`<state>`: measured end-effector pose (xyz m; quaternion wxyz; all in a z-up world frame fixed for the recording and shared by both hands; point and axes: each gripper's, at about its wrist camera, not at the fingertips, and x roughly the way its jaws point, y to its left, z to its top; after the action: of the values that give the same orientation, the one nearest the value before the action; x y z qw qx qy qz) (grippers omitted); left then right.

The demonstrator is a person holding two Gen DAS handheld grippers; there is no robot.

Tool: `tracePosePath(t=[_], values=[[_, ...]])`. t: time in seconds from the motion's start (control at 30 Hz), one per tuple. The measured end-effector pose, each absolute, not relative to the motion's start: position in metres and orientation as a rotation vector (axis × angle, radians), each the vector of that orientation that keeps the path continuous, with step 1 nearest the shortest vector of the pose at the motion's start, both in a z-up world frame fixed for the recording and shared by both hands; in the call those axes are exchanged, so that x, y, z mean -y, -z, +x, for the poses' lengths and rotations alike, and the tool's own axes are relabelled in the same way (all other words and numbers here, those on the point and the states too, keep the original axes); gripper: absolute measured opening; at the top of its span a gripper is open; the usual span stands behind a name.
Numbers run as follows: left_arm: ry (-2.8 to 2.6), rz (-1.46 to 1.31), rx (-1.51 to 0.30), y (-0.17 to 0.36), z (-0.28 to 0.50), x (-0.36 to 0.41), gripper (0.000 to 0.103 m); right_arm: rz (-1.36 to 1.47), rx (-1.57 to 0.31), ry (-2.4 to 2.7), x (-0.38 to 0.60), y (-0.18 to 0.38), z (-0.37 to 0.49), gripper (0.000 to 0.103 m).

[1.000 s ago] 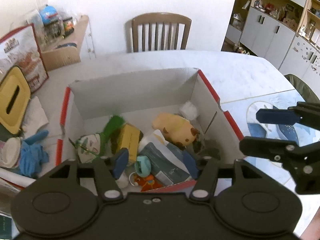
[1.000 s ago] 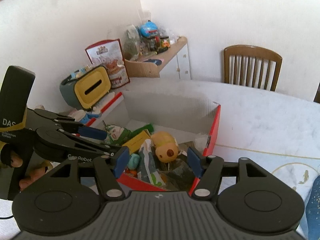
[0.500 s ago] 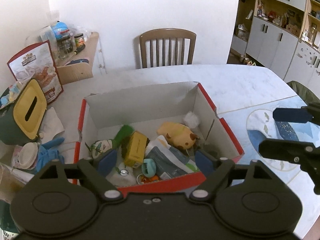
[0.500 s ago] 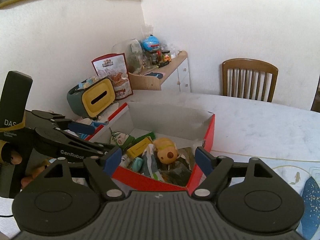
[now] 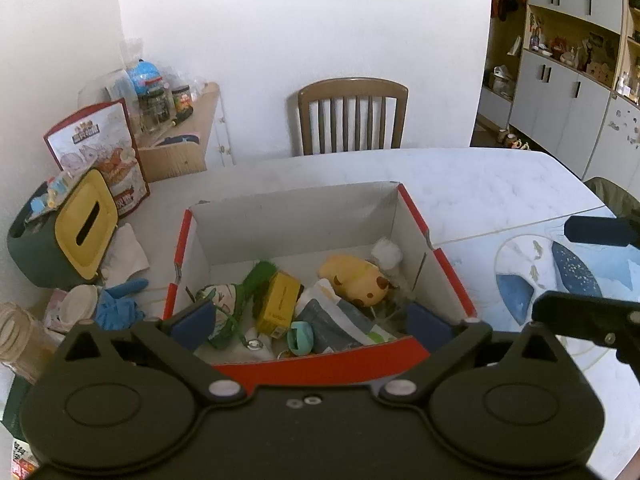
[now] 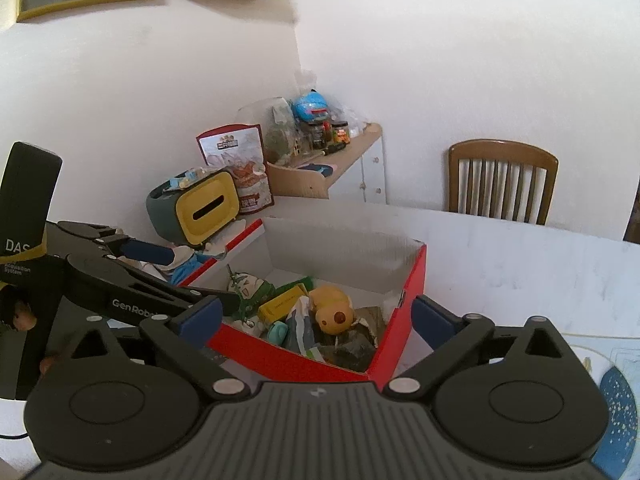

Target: Organize objects

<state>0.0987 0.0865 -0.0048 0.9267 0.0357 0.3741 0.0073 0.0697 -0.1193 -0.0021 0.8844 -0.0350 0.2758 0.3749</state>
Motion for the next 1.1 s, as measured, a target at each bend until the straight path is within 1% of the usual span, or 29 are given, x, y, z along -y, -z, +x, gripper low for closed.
tracePosePath(t=[0.53,1.1], values=[[-0.105,0.039,-0.732,-0.003,0.088,-0.068,0.103,-0.061,-0.581,-0.784,0.148,0.008,0.074,0.103],[-0.142,0.036,-0.745,0.0,0.092,-0.043,0.103,-0.037,-0.605,-0.698,0.199,0.022,0.085,0.103]])
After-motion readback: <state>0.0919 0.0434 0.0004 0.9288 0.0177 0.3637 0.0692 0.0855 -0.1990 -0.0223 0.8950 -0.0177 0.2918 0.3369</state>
